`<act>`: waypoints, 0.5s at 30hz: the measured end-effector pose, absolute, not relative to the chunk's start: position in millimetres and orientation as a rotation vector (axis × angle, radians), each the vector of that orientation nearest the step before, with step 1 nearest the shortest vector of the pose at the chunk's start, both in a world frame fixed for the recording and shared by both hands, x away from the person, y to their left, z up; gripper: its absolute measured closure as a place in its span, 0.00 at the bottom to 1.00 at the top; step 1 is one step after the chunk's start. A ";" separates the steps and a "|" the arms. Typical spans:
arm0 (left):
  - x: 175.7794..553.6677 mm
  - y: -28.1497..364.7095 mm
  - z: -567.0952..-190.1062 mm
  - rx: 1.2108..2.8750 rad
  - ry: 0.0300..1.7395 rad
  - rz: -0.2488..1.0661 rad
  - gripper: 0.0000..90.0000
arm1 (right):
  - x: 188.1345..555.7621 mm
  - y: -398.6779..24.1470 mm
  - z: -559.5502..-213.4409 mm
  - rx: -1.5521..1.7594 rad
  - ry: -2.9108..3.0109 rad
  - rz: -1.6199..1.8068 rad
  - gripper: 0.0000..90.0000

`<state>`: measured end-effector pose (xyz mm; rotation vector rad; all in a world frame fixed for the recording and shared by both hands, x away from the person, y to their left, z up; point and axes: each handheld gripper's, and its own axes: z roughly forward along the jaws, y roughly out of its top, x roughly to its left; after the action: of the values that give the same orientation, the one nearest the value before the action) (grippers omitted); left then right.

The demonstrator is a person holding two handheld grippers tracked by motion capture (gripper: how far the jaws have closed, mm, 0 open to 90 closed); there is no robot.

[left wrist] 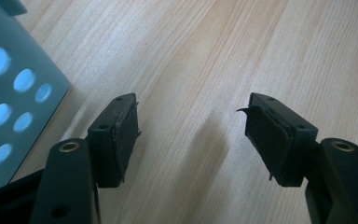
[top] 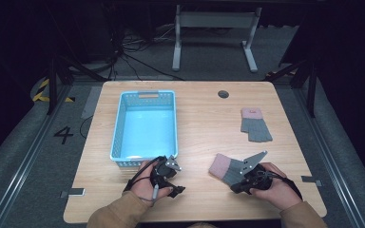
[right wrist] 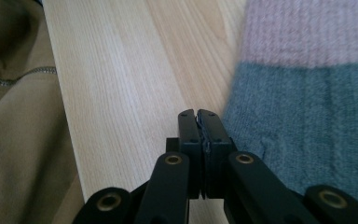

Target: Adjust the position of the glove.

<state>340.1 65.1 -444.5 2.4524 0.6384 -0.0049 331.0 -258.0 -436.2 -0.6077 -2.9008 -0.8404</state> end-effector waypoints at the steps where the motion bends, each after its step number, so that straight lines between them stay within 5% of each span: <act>1: 340.0 64.9 -444.5 2.455 0.641 -0.009 0.39 | 330.9 -257.9 -437.2 -0.605 -2.899 -0.833 1.00; 15: 340.8 62.1 -444.5 2.455 0.629 -0.010 0.39 | 334.1 -271.7 -438.5 -0.687 -2.931 -0.813 1.00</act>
<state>340.8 62.1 -444.5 2.4551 0.6287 -0.0098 334.1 -271.7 -438.5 -0.6875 -2.9314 -0.8128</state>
